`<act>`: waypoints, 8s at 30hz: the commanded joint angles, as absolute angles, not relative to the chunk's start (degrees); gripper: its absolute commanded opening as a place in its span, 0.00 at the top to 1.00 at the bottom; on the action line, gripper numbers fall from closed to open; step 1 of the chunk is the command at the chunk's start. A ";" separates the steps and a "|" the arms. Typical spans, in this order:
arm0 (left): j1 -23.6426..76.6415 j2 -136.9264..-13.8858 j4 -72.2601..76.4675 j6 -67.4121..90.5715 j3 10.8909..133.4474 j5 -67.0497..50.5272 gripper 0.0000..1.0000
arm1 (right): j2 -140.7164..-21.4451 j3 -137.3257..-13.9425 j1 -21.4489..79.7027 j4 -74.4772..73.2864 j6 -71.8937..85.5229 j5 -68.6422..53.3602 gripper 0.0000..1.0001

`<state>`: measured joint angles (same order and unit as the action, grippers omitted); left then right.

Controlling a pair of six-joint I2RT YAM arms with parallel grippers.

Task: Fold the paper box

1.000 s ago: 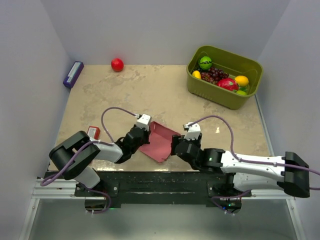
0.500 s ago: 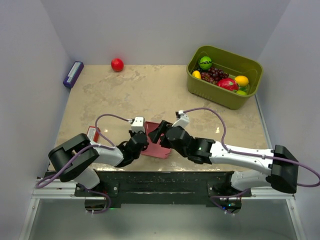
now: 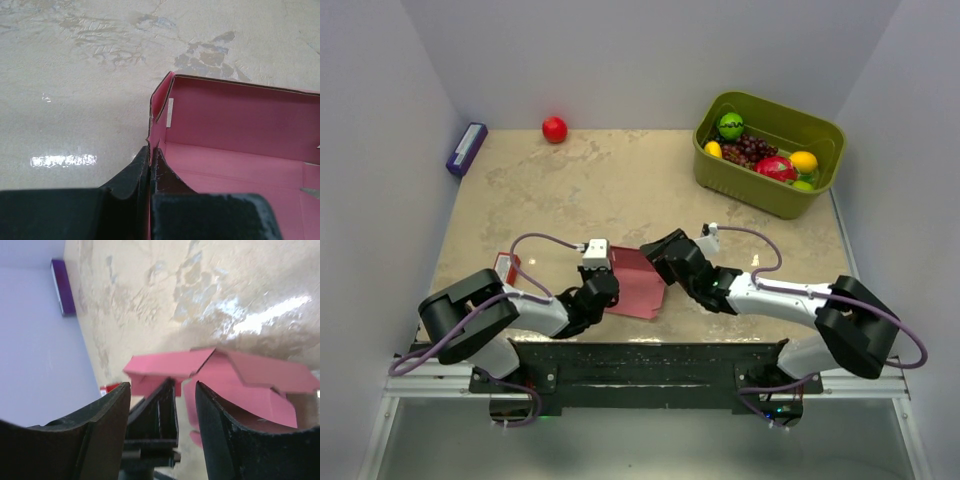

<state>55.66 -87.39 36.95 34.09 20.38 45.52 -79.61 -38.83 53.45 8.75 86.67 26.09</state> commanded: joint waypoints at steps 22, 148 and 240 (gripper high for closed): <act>58.71 -86.40 37.61 31.65 20.57 43.87 0.91 | -87.80 -36.74 50.45 15.82 92.37 27.69 0.98; 36.74 -95.98 78.84 22.33 13.18 -3.25 0.57 | -81.30 -19.69 50.45 43.15 77.17 28.57 1.00; 51.60 -92.37 34.82 11.60 28.21 34.03 1.00 | -64.00 -24.44 54.58 17.23 67.33 37.98 0.59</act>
